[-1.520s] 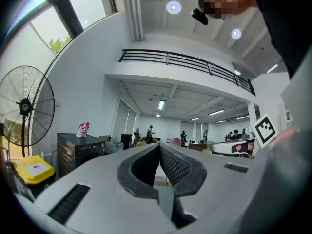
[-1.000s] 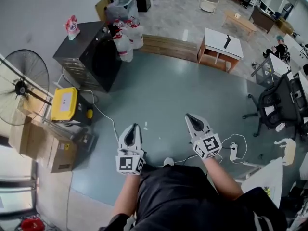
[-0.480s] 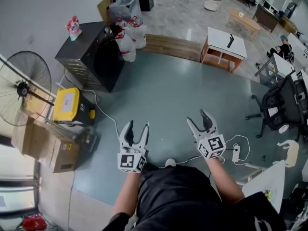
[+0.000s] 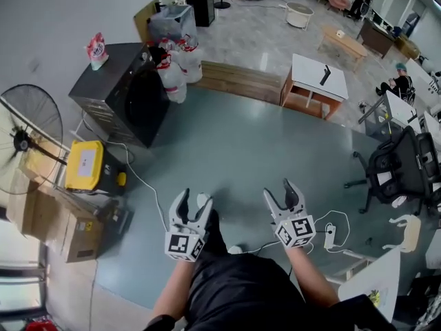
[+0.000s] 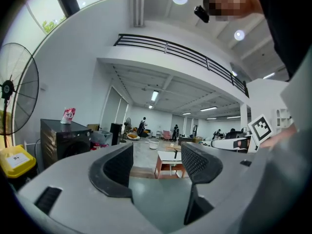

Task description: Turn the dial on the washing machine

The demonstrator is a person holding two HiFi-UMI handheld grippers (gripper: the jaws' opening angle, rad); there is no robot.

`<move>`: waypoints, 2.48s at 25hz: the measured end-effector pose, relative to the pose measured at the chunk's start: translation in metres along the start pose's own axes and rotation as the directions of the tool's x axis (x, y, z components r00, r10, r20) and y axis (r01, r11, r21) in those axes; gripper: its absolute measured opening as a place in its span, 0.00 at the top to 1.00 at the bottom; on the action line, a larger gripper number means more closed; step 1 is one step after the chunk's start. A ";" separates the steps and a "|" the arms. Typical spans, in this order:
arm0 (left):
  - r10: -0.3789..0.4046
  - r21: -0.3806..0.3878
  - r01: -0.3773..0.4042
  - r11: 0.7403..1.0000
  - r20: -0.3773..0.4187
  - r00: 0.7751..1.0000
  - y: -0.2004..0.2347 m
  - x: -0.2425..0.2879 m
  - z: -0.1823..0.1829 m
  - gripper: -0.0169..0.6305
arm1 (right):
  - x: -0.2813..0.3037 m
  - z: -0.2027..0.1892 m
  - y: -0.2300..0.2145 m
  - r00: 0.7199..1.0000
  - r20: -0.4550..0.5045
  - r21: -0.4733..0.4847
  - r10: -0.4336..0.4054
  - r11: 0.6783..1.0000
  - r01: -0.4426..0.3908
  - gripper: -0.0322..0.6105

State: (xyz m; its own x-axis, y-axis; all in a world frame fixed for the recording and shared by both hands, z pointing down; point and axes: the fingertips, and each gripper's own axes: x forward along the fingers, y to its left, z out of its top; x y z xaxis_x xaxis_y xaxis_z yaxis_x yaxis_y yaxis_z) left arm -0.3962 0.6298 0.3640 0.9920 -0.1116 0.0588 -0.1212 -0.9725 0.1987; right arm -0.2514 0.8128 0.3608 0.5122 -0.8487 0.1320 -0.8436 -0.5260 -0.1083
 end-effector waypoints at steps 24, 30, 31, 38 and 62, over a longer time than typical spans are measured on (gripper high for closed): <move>-0.065 -0.067 0.063 0.996 -0.020 0.998 0.242 0.284 0.060 0.54 | 0.380 0.049 -0.026 0.992 -0.101 -0.024 0.079 0.996 -0.082 0.54; -0.011 -0.094 0.010 0.995 -0.010 1.000 0.303 0.304 0.063 0.54 | 0.446 0.051 -0.019 0.990 -0.116 -0.046 0.084 0.995 -0.089 0.54; -0.006 -0.108 0.005 0.994 -0.006 1.000 0.312 0.306 0.065 0.54 | 0.456 0.053 -0.016 0.988 -0.125 -0.049 0.091 0.994 -0.097 0.54; 0.058 -0.104 -0.053 0.993 0.043 0.997 0.361 0.310 0.085 0.54 | 0.513 0.069 0.010 0.977 -0.114 -0.066 0.181 0.980 -0.190 0.54; 0.609 -0.142 -0.599 0.789 0.040 0.792 0.553 0.455 0.110 0.54 | 0.872 0.077 0.039 0.641 -0.229 -0.021 0.732 0.655 -0.755 0.54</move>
State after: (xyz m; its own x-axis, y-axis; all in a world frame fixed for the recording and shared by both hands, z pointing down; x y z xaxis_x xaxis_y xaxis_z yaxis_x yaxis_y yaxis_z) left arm -0.0084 0.0190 0.3926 0.7138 -0.6885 0.1288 -0.6943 -0.6711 0.2600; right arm 0.1751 0.0482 0.3960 -0.3262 -0.9167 0.2308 -0.9428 0.2978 -0.1500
